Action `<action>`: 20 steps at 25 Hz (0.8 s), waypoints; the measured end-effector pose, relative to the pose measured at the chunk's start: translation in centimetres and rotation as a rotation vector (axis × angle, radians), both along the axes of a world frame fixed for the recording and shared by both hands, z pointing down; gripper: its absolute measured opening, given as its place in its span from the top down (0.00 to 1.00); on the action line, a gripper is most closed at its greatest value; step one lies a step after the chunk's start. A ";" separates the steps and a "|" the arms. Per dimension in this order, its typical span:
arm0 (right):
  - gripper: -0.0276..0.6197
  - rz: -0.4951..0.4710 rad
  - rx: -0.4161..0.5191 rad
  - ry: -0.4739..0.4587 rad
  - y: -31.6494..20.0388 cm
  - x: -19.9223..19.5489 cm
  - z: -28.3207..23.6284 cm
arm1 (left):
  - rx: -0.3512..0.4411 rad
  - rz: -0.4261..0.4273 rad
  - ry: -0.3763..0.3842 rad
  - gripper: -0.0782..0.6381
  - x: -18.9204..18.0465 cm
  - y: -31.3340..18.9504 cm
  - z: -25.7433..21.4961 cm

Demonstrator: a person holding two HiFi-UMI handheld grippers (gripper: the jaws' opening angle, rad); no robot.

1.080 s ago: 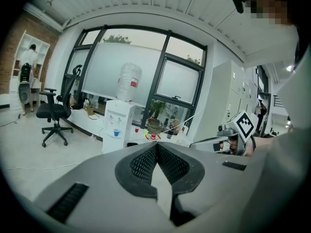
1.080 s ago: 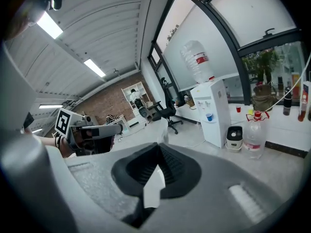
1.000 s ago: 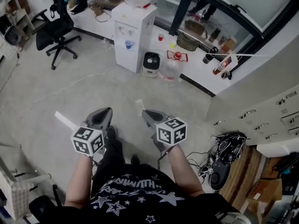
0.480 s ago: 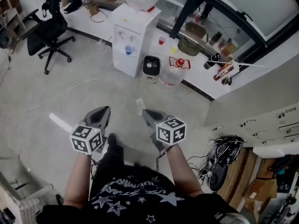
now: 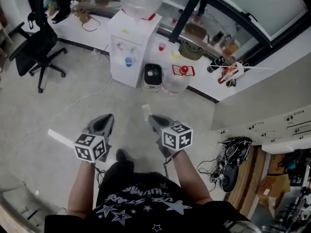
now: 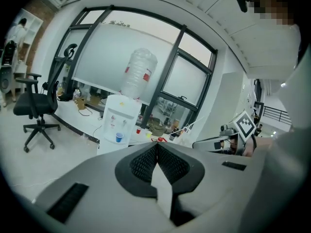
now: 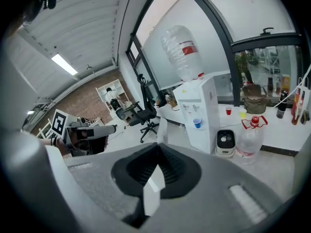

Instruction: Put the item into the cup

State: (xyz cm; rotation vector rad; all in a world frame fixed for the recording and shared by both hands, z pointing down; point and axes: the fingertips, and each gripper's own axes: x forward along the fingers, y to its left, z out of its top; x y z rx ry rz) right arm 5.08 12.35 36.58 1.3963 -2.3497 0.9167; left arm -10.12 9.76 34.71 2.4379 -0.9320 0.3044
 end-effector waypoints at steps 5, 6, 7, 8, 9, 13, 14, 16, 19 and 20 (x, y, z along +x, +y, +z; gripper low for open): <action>0.96 0.039 -0.027 0.019 -2.3 -0.9 1.2 | -0.032 0.031 0.017 0.88 -1.4 -2.9 0.9; 0.96 0.044 -0.032 0.022 -2.5 -1.2 1.5 | -0.037 0.036 0.021 0.88 -1.7 -3.4 1.1; 0.96 0.048 -0.037 0.024 -2.7 -1.5 1.9 | -0.043 0.040 0.023 0.88 -2.0 -3.8 1.5; 0.96 0.051 -0.042 0.027 -2.9 -1.8 2.3 | -0.048 0.044 0.023 0.88 -2.2 -4.2 2.0; 0.96 0.055 -0.048 0.030 -3.0 -2.0 2.8 | -0.054 0.049 0.022 0.88 -2.4 -4.5 2.4; 0.96 0.084 -0.065 0.042 -3.9 -1.5 3.9 | -0.068 0.062 0.016 0.88 -2.5 -5.7 3.7; 0.96 0.091 -0.067 0.041 -4.2 -1.3 4.1 | -0.071 0.061 0.016 0.88 -2.4 -5.9 3.9; 0.96 0.096 -0.069 0.034 -5.0 -0.9 4.4 | -0.074 0.054 0.015 0.88 -2.1 -6.6 4.3; 0.96 0.087 -0.071 0.022 -7.1 -0.4 5.1 | -0.067 0.035 0.013 0.88 -1.6 -8.0 4.6; 0.96 0.082 -0.070 0.018 -8.1 -0.3 5.3 | -0.064 0.028 0.009 0.88 -1.4 -8.6 4.7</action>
